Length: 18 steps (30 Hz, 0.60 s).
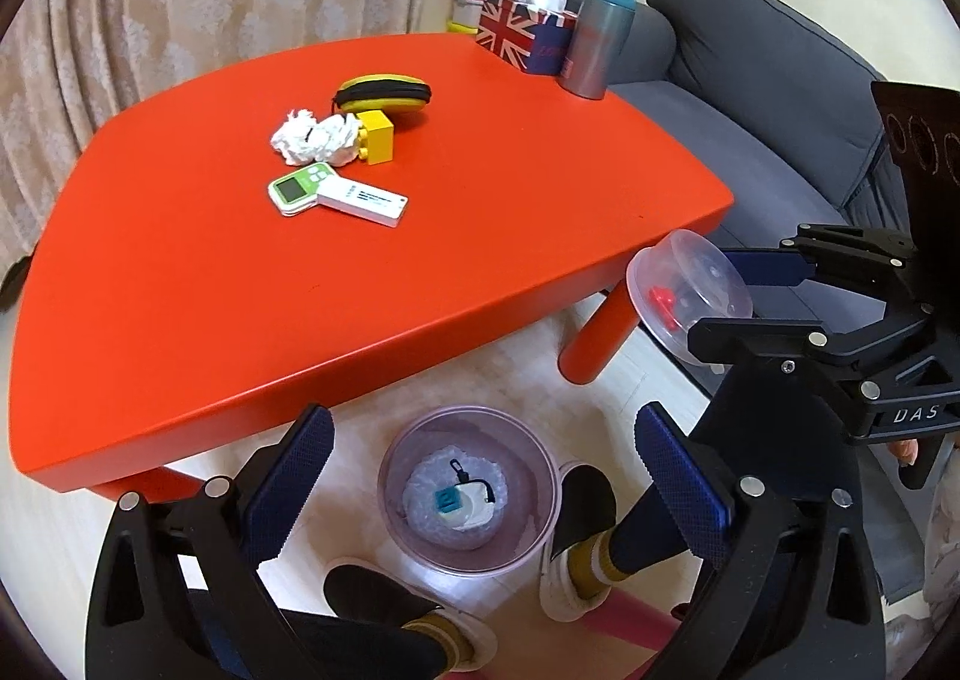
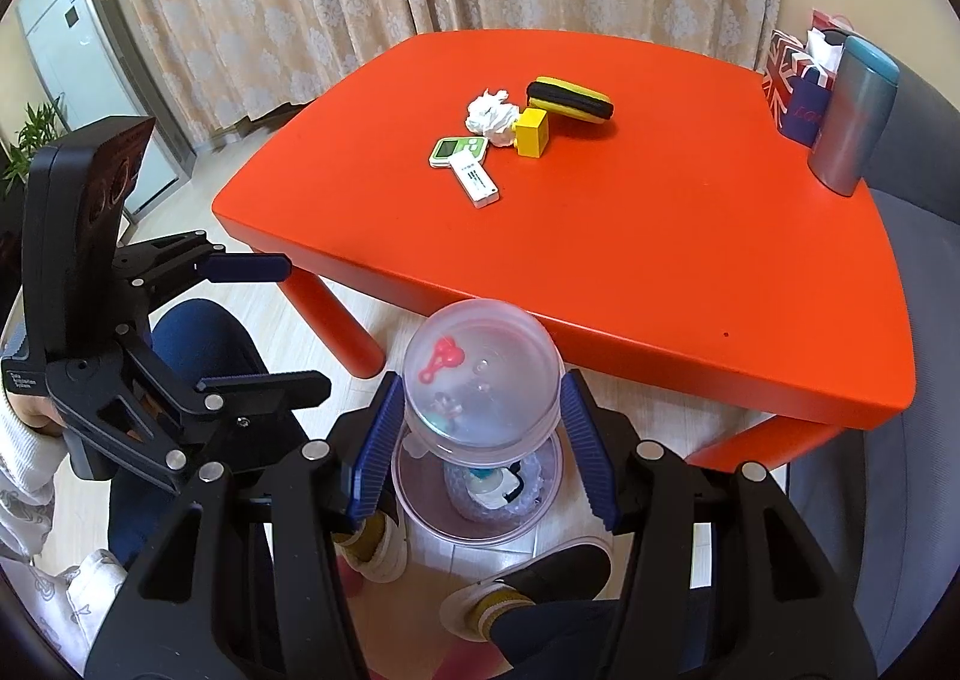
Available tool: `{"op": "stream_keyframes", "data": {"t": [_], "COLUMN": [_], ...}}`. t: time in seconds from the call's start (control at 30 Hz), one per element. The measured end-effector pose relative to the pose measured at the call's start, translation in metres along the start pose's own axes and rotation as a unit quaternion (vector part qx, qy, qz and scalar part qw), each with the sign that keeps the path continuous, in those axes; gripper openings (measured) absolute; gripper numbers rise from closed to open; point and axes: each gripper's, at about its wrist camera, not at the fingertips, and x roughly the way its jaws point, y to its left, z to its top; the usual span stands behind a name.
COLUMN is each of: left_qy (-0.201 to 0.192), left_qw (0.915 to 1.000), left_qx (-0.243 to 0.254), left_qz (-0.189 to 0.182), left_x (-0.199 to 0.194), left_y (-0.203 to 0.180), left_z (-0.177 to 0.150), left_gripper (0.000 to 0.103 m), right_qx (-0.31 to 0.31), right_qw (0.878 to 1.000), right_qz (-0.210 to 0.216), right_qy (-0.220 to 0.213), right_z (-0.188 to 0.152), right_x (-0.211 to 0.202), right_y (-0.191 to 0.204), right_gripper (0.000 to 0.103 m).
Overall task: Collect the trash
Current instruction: 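Open the right gripper to drop the pink-filled dome into the bin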
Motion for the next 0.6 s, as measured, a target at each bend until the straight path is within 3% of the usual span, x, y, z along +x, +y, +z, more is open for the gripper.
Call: {"op": "stream_keyframes", "data": {"t": [0.37, 0.6], "left_qy": [-0.032, -0.033], "left_qw": [0.9991, 0.9991], "left_qx": [0.018, -0.007], "left_qz": [0.021, 0.024], "left_x": [-0.018, -0.031], "left_y": [0.001, 0.015], "left_z": [0.001, 0.0], "left_gripper": [0.097, 0.097], "right_qx": [-0.006, -0.011], "right_qw": [1.0, 1.0], "right_qz": [0.003, 0.01], "right_qy": [0.001, 0.009], "right_z": [0.003, 0.001], "right_x": [0.002, 0.008], "right_y": [0.006, 0.011], "right_gripper": [0.054, 0.054]}}
